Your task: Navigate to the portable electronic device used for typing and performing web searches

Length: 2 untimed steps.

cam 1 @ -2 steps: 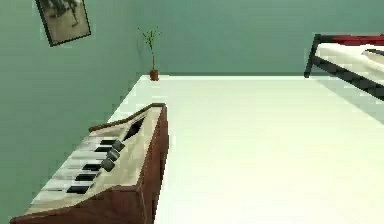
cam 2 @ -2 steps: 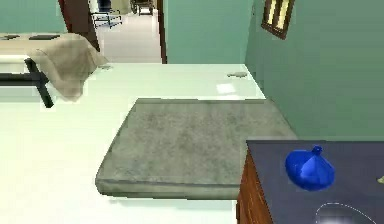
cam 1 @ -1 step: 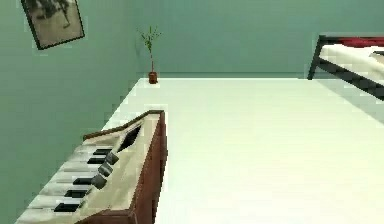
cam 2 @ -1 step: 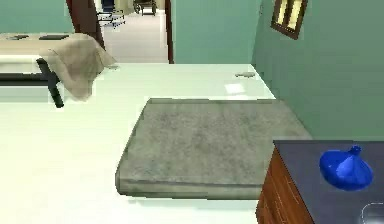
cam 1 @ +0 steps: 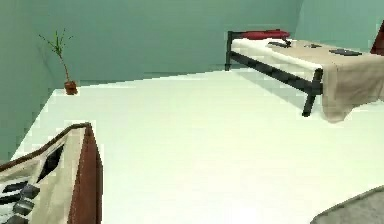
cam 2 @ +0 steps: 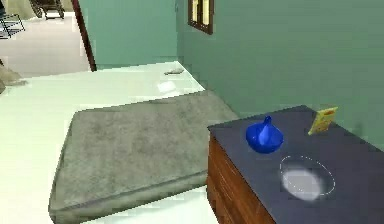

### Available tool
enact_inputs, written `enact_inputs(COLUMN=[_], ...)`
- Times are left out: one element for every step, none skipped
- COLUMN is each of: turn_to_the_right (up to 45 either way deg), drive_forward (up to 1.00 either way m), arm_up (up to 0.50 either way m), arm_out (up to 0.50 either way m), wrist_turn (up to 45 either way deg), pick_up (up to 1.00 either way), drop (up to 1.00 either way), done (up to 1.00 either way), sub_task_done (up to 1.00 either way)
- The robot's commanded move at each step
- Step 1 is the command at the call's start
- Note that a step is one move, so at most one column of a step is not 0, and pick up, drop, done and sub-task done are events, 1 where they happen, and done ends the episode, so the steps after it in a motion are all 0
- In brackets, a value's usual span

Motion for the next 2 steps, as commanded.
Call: enact_inputs(turn_to_the_right=[0.0, 42.0], drive_forward=[0.8, 0.0], arm_up=[0.0, 0.0], arm_out=[0.0, 0.0], wrist_turn=[0.0, 0.0], pick_up=[0.0, 0.0], drop=[0.0, 0.0], done=[0.0, 0.0], sub_task_done=[0.0, 0.0])
